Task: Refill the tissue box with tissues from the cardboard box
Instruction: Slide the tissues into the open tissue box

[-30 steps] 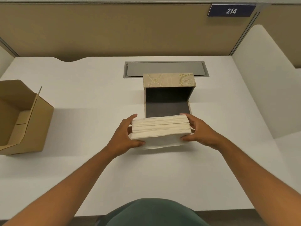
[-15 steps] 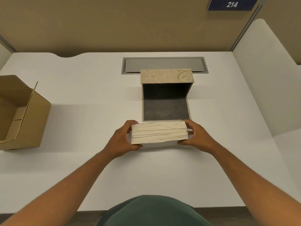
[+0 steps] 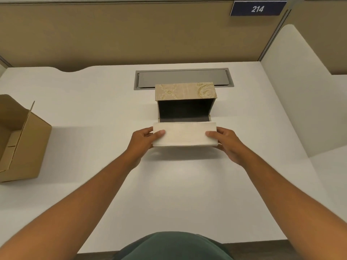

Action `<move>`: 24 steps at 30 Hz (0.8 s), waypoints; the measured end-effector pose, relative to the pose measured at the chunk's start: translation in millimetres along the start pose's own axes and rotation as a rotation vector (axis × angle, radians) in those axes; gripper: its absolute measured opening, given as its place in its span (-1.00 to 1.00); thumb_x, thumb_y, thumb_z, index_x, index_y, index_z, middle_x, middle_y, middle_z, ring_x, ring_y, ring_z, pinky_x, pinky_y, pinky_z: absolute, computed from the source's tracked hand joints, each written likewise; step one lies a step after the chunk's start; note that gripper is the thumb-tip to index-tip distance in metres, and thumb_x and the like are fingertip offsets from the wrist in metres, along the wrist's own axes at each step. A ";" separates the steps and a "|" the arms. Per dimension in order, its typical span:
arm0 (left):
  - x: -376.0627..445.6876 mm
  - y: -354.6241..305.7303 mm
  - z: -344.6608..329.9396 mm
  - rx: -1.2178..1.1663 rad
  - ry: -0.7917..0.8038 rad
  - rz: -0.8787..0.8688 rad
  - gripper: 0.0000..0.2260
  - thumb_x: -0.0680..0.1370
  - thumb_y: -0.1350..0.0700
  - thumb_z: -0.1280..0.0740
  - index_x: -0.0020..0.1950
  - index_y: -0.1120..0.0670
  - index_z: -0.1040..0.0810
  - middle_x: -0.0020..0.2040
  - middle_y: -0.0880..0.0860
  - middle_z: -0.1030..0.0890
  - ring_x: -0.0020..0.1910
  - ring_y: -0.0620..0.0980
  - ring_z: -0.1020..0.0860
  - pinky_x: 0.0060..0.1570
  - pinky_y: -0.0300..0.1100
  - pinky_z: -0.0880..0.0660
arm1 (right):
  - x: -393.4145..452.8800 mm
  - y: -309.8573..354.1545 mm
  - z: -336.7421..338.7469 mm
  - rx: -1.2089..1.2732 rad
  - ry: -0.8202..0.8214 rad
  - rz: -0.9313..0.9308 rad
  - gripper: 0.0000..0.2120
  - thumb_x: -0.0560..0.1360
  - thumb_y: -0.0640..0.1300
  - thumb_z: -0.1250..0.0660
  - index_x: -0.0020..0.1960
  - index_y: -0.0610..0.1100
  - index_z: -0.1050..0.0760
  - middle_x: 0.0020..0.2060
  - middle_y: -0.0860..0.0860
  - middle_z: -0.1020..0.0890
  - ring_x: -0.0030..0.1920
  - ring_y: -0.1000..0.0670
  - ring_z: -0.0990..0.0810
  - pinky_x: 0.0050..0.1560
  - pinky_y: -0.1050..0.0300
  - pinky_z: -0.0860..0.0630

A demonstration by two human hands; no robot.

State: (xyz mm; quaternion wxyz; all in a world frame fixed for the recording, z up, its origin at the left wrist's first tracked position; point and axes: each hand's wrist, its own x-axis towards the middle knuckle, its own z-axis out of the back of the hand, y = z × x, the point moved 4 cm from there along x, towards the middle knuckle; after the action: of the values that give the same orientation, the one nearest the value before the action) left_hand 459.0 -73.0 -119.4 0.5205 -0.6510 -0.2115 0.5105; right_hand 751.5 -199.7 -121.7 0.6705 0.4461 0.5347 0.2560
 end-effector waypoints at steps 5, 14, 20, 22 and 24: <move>38.0 -11.0 -13.3 0.017 -0.085 0.060 -0.60 0.57 -0.10 -0.54 0.27 0.15 -0.72 0.21 0.08 -0.77 0.27 0.12 -0.70 0.27 0.00 -0.66 | 27.0 14.8 3.7 -0.060 -0.121 -0.036 -0.85 0.58 0.01 -0.46 0.09 -0.03 -0.67 0.21 -0.10 -0.72 0.13 -0.06 -0.67 0.28 -0.12 -0.62; 54.3 -15.4 -24.6 0.099 -0.223 0.063 -0.47 0.60 -0.19 -0.47 0.15 0.31 -0.69 0.20 0.29 -0.71 0.22 0.29 -0.64 0.35 0.21 -0.58 | 52.4 14.9 -5.3 -0.198 -0.260 -0.028 -0.57 0.63 0.10 -0.36 0.39 -0.12 -0.58 0.19 -0.04 -0.65 0.12 -0.04 -0.59 0.06 0.07 -0.53; 52.3 -10.9 -33.0 0.248 -0.310 0.037 -0.59 0.67 -0.20 -0.36 -0.09 0.14 -0.64 -0.12 0.03 -0.62 -0.11 0.03 -0.53 -0.17 -0.18 -0.41 | 51.5 14.0 -11.9 -0.266 -0.359 0.004 -0.56 0.64 0.10 -0.30 0.42 -0.12 -0.57 0.24 -0.05 -0.64 0.16 -0.06 -0.57 0.05 0.07 -0.49; 50.2 -12.2 -39.7 0.303 -0.321 0.023 -0.55 0.70 -0.21 -0.28 0.12 0.18 -0.67 0.04 0.09 -0.66 0.02 0.09 -0.58 0.01 -0.09 -0.51 | 50.7 13.5 -14.9 -0.288 -0.390 0.028 -0.57 0.66 0.09 -0.27 0.41 -0.12 -0.56 0.26 -0.06 -0.65 0.14 -0.05 -0.56 0.06 0.08 -0.47; 48.2 -13.7 -44.5 0.339 -0.335 0.024 -0.49 0.73 -0.21 -0.22 0.34 0.20 -0.62 0.24 0.15 -0.66 0.21 0.16 -0.61 0.22 0.03 -0.55 | 50.4 14.2 -17.5 -0.323 -0.415 0.043 -0.56 0.69 0.07 -0.22 0.45 -0.14 -0.54 0.30 -0.09 -0.64 0.14 -0.04 -0.54 0.08 0.07 -0.45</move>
State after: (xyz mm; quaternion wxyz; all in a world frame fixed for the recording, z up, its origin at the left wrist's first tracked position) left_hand 520.7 -49.6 -131.4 0.5739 -0.4628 -0.1982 0.6459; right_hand 751.9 -146.0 -134.4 0.8228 0.3873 0.3284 0.2552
